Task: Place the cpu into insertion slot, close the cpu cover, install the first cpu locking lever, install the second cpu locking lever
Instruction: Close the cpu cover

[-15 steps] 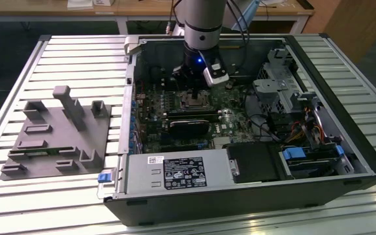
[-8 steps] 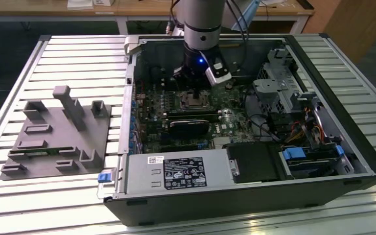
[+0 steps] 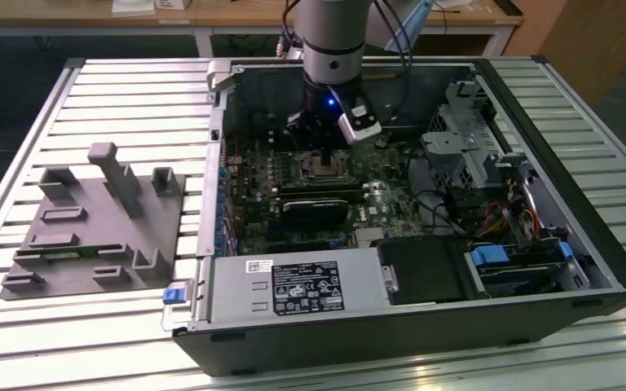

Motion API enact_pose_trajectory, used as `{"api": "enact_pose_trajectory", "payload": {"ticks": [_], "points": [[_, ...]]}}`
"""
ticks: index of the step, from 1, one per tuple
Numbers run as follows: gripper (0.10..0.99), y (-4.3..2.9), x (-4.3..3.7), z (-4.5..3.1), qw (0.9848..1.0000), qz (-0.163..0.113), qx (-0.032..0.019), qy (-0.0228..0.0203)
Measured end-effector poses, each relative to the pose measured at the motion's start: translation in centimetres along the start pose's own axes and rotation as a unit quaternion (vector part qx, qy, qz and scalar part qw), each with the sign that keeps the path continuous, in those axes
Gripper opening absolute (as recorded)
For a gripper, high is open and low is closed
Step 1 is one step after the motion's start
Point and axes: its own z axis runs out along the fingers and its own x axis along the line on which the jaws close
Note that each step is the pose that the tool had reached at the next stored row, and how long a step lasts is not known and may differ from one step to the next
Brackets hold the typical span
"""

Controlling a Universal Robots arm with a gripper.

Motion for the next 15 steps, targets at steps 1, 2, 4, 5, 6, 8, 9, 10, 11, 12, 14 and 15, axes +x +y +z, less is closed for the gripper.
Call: {"api": "enact_pose_trajectory", "payload": {"ticks": [1,2,4,5,6,8,9,10,11,12,14,15], "points": [[0.106,-0.01,0.07,0.02,1.0000,0.003,0.0001,-0.0001],[0.106,-0.02,0.13,0.02,1.0000,0.005,0.0002,-0.0001],[0.106,-0.02,0.16,0.03,1.0000,0.005,0.0002,-0.0001],[0.106,-0.02,0.20,0.03,1.0000,0.005,0.0001,-0.0002],[0.106,-0.03,0.26,0.04,1.0000,0.005,0.0001,-0.0002],[0.106,-0.08,0.56,0.04,1.0000,0.005,0.0001,-0.0003],[0.106,-0.10,0.71,0.04,1.0000,0.005,0.0001,-0.0003],[0.106,-0.11,0.84,0.05,1.0000,0.005,0.0000,-0.0003],[0.106,-0.14,0.98,0.06,1.0000,0.005,0.0001,-0.0003],[0.106,-0.16,1.14,0.06,1.0000,0.005,0.0001,-0.0003],[0.106,-0.22,1.55,0.08,1.0000,0.005,0.0001,-0.0003],[0.106,-0.25,1.78,0.10,1.0000,0.005,0.0001,-0.0003]]}}
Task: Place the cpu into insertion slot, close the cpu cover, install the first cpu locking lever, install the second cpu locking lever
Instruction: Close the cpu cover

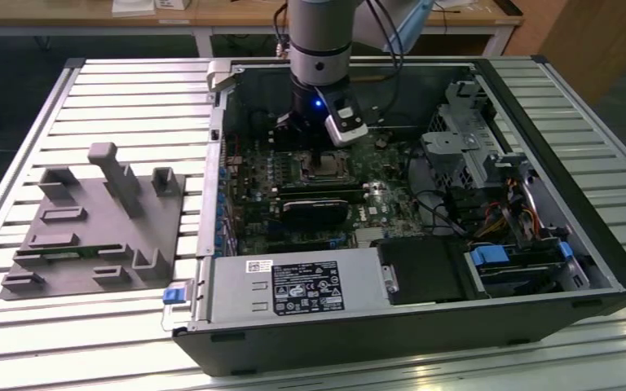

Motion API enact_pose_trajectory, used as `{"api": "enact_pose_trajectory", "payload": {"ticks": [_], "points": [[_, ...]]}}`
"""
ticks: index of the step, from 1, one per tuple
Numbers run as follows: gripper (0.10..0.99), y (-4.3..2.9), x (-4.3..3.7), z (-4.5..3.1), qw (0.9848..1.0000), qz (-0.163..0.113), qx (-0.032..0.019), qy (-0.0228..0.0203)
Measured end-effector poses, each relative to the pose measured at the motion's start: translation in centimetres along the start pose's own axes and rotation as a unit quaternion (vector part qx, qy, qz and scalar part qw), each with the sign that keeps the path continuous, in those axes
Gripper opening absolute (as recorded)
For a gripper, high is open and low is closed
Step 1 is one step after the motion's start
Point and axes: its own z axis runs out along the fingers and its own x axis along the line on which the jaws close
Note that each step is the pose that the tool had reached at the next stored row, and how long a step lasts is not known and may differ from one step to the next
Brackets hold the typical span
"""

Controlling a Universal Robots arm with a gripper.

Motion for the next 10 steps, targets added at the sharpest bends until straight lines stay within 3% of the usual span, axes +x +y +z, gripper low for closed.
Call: {"api": "enact_pose_trajectory", "payload": {"ticks": [10], "points": [[0.106,-0.17,1.03,0.36,1.0000,-0.002,-0.0001,0.0001]]}}
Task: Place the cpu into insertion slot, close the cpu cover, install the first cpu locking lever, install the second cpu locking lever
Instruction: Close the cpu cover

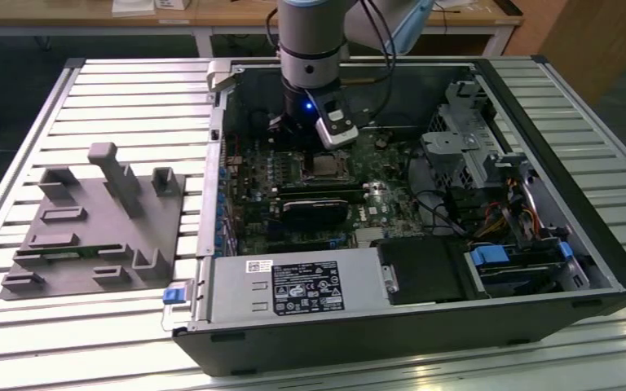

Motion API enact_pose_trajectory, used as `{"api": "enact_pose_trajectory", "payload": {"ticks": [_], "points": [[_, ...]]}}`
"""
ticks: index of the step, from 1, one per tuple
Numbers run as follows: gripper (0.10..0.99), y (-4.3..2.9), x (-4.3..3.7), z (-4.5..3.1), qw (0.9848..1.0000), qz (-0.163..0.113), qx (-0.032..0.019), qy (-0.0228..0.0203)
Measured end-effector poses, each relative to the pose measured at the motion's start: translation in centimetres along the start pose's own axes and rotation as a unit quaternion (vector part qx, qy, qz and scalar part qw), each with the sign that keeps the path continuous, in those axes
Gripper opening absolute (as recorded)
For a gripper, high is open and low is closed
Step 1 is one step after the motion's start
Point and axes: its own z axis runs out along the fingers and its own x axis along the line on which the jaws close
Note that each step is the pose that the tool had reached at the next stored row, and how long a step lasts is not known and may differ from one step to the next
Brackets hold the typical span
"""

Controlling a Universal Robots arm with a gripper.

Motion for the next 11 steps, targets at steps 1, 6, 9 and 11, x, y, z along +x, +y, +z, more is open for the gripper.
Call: {"api": "enact_pose_trajectory", "payload": {"ticks": [1,6,9,11], "points": [[0.106,-0.01,0.04,0.03,1.0000,-0.002,0.0000,0.0001],[0.106,-0.03,0.13,0.19,0.9999,-0.017,-0.0008,0.0006],[0.106,-0.03,0.16,0.27,0.9995,-0.031,-0.0013,0.0010],[0.106,-0.03,0.19,0.35,0.9994,-0.035,-0.0015,0.0011]]}}
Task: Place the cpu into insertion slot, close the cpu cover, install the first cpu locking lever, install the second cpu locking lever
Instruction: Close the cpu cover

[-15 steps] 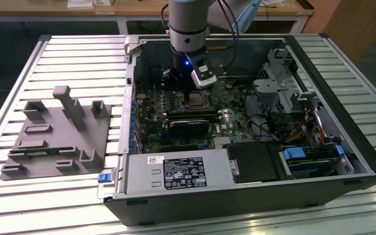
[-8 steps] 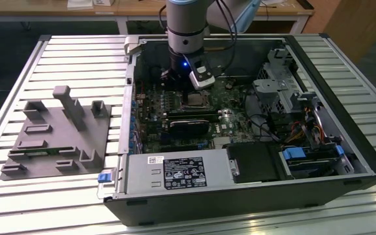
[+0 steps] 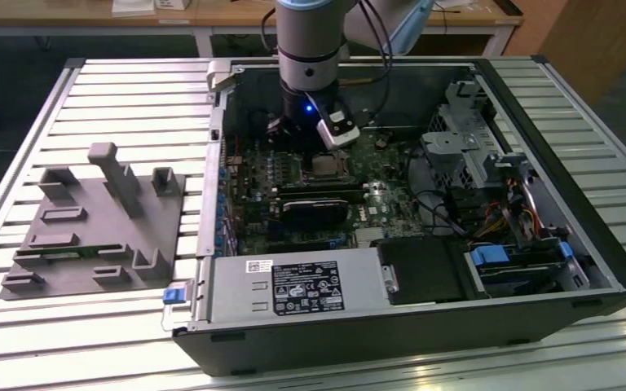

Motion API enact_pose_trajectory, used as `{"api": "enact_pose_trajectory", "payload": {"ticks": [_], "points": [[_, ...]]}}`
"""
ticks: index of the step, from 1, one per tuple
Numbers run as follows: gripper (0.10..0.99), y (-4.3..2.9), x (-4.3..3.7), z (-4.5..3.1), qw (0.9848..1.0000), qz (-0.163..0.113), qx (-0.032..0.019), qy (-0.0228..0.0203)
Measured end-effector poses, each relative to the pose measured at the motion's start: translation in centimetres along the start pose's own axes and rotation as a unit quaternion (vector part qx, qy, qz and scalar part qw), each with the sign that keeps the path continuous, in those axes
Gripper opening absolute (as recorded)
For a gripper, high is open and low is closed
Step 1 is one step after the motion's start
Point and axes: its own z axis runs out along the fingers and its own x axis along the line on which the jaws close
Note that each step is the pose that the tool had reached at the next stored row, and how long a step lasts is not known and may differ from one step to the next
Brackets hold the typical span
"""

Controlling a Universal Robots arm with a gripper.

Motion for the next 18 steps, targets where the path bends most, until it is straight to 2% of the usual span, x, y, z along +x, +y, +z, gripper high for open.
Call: {"api": "enact_pose_trajectory", "payload": {"ticks": [18], "points": [[0.106,-0.01,0.03,0.20,1.0000,-0.002,0.0000,0.0001]]}}
